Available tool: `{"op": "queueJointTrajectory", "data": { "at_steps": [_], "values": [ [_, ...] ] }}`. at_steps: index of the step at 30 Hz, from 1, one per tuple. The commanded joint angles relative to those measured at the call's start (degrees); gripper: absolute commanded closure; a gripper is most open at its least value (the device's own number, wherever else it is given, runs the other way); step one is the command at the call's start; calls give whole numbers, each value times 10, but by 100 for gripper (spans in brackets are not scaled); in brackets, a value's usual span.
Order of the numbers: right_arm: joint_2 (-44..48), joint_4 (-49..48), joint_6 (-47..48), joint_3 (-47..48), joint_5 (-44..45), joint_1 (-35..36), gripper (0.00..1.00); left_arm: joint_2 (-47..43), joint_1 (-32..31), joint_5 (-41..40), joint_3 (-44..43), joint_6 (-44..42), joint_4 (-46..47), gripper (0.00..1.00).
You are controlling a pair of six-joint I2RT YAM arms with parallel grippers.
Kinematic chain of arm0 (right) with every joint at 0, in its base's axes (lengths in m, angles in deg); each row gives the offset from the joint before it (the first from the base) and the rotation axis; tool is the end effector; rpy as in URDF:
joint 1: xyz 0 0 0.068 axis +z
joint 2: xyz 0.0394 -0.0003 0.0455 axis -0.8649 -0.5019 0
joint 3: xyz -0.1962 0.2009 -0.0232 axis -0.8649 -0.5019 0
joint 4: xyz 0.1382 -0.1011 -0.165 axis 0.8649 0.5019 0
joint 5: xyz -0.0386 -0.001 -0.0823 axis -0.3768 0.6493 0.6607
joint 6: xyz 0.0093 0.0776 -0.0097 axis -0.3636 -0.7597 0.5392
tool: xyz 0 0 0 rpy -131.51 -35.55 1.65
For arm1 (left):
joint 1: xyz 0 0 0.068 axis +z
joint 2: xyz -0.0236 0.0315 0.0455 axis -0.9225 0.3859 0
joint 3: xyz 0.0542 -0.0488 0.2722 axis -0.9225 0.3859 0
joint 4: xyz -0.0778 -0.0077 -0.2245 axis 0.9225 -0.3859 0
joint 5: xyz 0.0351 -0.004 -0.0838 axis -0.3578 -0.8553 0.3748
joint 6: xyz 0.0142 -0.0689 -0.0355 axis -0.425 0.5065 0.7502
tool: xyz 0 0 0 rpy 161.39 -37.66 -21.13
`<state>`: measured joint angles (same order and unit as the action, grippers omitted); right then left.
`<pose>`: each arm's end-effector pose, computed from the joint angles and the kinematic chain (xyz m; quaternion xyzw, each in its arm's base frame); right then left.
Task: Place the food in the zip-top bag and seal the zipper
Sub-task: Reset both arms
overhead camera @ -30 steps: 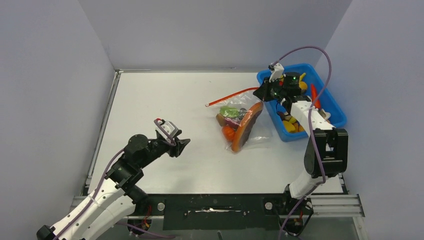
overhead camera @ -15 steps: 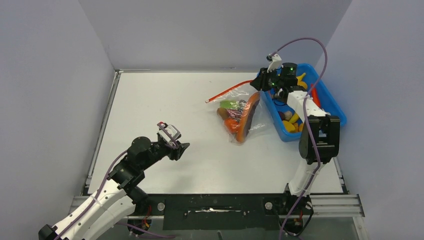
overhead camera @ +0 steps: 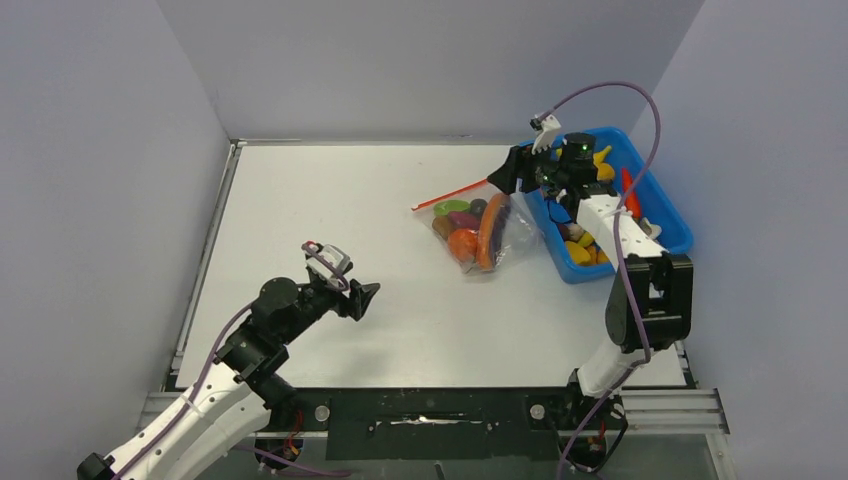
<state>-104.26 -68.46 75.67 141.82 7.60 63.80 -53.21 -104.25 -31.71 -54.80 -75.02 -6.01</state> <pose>0.4018 0.0678 0.2930 -0.1318 0.8091 0.3200 0.4750 0.1182 -0.0952 0.2667 0.2470 0.7250 -0.2459 0.5940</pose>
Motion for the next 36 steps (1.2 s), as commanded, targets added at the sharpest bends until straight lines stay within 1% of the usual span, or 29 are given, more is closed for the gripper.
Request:
{"op": "queueJointTrajectory", "data": {
  "at_steps": [1,5,8,9,10,11,12,15,18,21,26,30,32,36],
  "values": [
    [108,-17,-1,-41,3,24,33,-8,3,-83,-24,52,55,29],
    [176,4,4,-76,2,42,27,-8,3,-163,-38,88,52,27],
    [232,13,-1,-107,5,56,22,-4,3,-205,-55,110,41,27],
    [246,17,-7,-115,8,59,19,-2,3,-216,-63,115,36,27],
    [263,23,-14,-123,13,62,14,1,3,-228,-71,119,32,26],
    [279,28,-27,-132,19,65,6,3,3,-242,-78,120,28,26],
    [293,30,-32,-140,21,68,1,5,3,-248,-84,120,25,26],
    [340,44,-45,-167,31,74,3,8,3,-275,-93,111,23,26],
    [388,55,-67,-197,85,81,2,7,3,-285,-95,94,26,26],
    [436,68,-99,-225,150,84,2,8,3,-275,-107,96,23,26],
    [501,103,-138,-245,225,87,2,14,3,-254,-124,129,16,25],
    [531,135,-165,-251,286,89,3,15,3,-242,-124,142,17,25],
    [540,160,-191,-250,314,89,2,15,4,-235,-138,146,14,25],
    [550,190,-204,-244,328,89,2,20,3,-227,-153,153,0,25]
  ]
}}
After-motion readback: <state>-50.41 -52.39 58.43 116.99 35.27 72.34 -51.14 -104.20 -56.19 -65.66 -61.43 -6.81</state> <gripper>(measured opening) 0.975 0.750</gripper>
